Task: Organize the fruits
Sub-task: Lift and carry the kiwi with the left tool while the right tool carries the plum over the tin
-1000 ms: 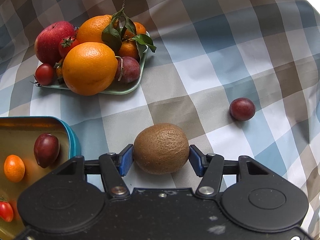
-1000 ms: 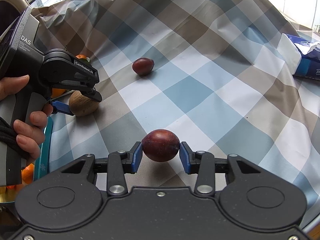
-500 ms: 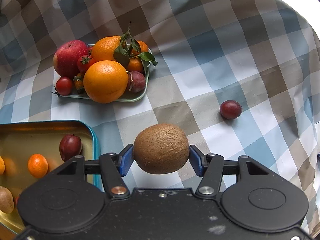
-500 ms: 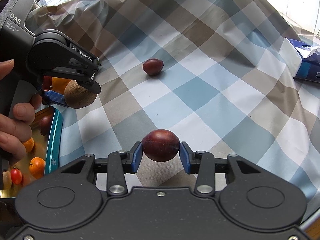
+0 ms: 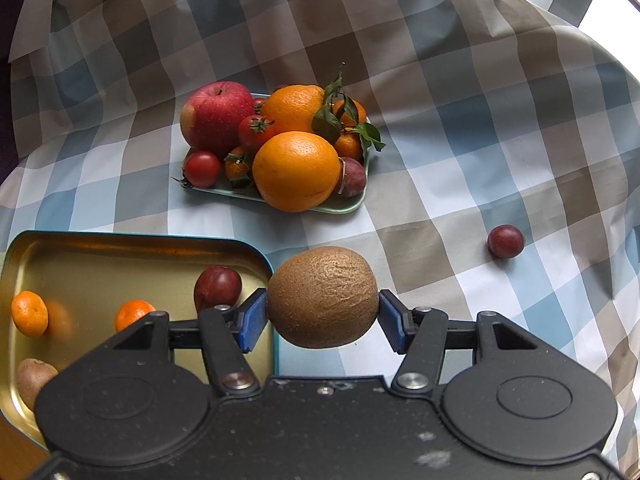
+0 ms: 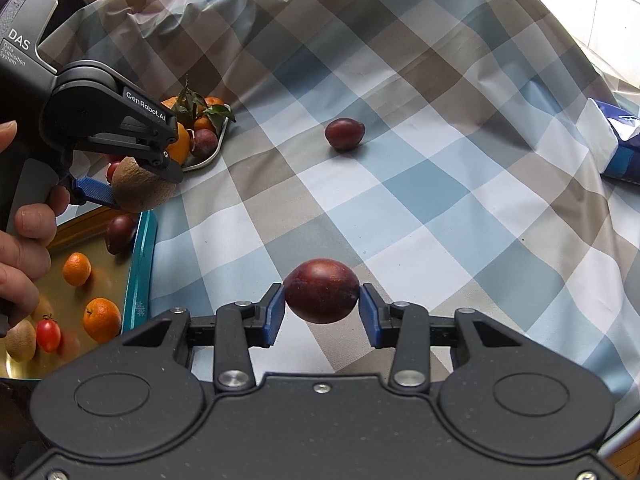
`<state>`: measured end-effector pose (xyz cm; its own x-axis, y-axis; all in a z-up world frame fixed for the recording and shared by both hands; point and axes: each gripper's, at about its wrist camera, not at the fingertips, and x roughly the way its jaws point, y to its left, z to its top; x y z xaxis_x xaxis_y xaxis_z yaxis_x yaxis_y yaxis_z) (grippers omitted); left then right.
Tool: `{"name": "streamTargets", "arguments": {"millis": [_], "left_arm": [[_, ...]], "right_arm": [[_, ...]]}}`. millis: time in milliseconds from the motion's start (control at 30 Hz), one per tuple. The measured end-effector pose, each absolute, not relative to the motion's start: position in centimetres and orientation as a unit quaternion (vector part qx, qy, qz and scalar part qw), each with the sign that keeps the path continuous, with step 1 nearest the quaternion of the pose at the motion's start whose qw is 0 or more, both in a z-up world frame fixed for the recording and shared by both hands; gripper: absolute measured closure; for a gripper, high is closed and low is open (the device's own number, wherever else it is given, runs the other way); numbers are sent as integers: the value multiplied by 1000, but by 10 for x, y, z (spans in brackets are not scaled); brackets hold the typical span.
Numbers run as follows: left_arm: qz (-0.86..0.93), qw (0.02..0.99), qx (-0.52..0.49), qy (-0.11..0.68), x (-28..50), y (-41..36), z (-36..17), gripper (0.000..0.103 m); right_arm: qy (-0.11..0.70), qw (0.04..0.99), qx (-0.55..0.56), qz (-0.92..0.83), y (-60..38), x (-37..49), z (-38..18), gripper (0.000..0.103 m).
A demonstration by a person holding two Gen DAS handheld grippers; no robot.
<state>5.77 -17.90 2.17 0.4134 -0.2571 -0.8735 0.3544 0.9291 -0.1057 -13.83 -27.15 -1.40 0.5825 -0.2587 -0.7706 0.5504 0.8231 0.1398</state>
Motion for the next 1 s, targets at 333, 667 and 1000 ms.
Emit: {"name": "streamTargets", "arguments": {"millis": [333, 667, 1000], "left_arm": [[-129, 854, 8, 505, 76, -124, 35, 44], [-82, 865, 16, 494, 95, -71, 34, 44], [-42, 863, 25, 503, 115, -13, 16, 43]], "right_arm": [[376, 896, 149, -185, -238, -103, 10, 54], [375, 908, 132, -134, -201, -73, 16, 54], [392, 906, 134, -88, -163, -40, 1, 54]]}}
